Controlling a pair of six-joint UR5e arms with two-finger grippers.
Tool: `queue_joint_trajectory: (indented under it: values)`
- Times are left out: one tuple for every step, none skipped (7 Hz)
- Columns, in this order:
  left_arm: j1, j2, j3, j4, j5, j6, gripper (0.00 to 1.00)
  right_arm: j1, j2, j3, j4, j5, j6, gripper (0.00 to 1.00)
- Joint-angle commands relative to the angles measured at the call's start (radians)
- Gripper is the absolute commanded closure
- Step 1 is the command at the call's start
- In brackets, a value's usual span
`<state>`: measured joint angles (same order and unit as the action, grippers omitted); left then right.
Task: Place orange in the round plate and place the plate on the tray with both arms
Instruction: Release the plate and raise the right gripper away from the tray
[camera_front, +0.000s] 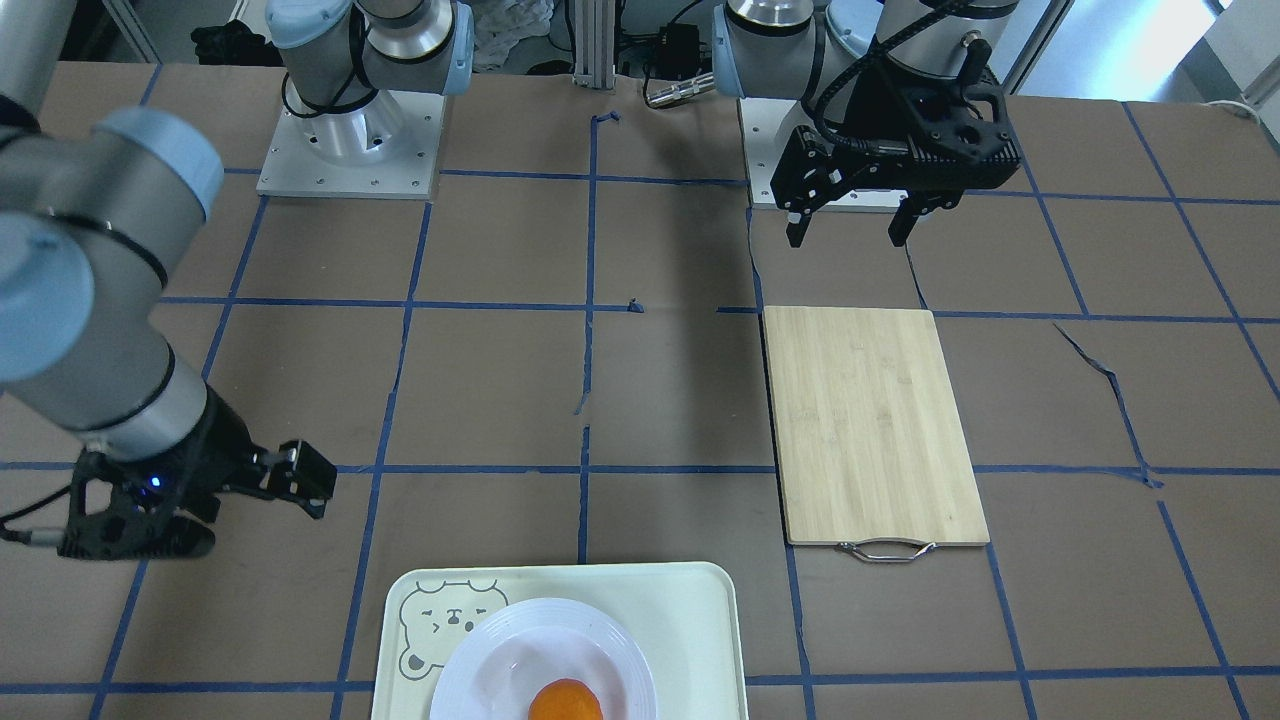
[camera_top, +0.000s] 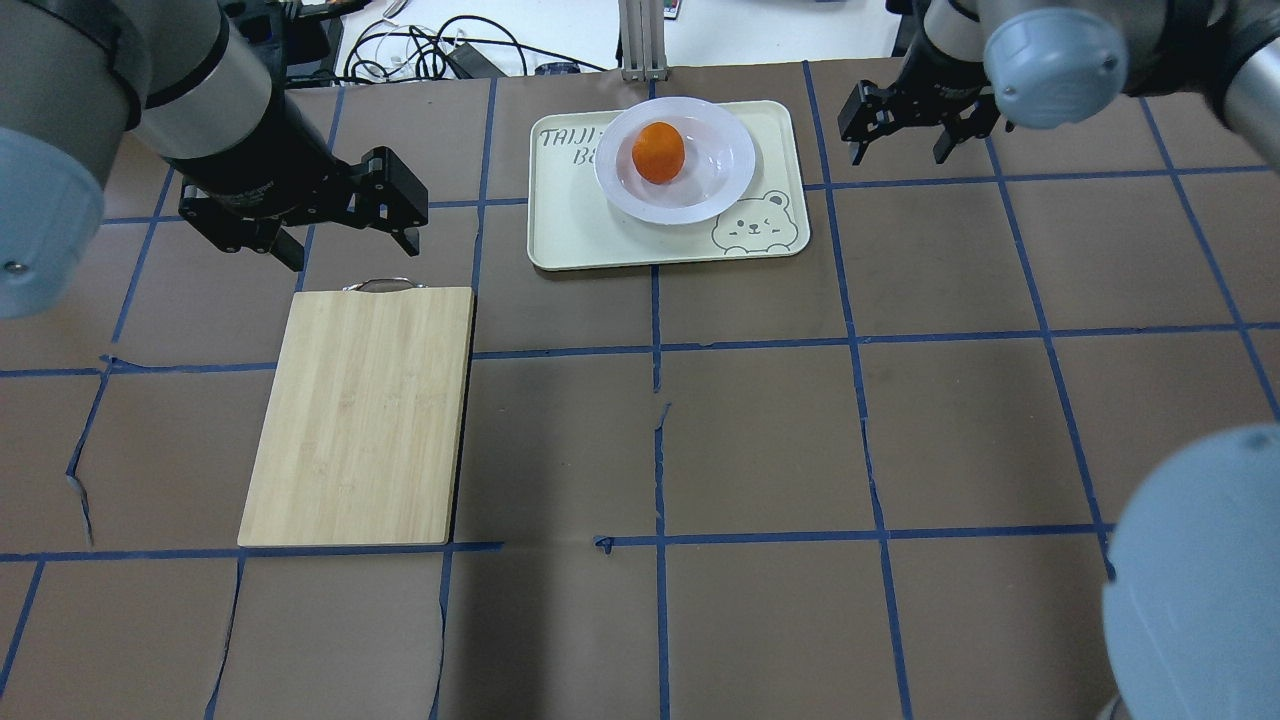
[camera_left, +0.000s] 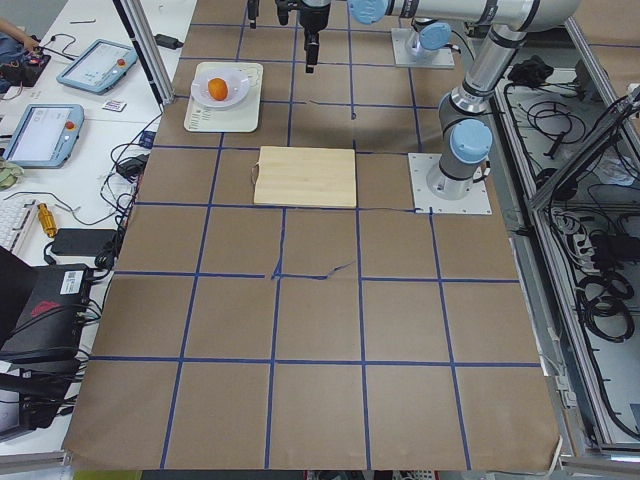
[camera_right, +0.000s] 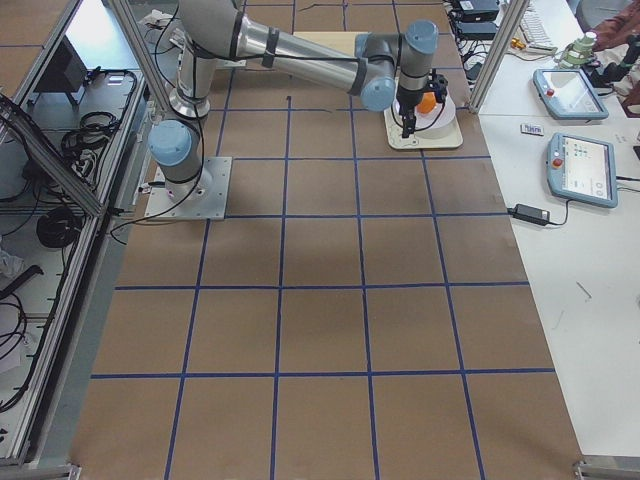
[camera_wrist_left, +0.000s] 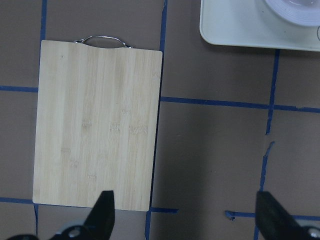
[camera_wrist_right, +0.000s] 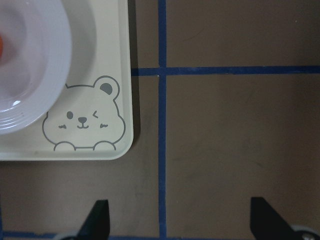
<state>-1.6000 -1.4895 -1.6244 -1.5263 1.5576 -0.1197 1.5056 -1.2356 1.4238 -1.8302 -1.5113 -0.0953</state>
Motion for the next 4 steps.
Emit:
queue_joint_trajectory:
  values:
    - [0.0, 0.0, 0.0, 0.0, -0.001, 0.0, 0.0, 0.018, -0.236, 0.006, 0.213, -0.015, -0.014, 0.0]
    - [0.0, 0.0, 0.0, 0.0, -0.001, 0.0, 0.0, 0.019, -0.287, 0.007, 0.223, -0.017, -0.015, 0.0]
    - [0.0, 0.0, -0.002, 0.0, -0.001, 0.0, 0.0, 0.019, -0.309, 0.006, 0.224, -0.02, -0.015, 0.0]
    - [0.0, 0.0, -0.002, 0.0, -0.001, 0.0, 0.0, 0.021, -0.344, 0.009, 0.224, -0.074, -0.017, 0.0]
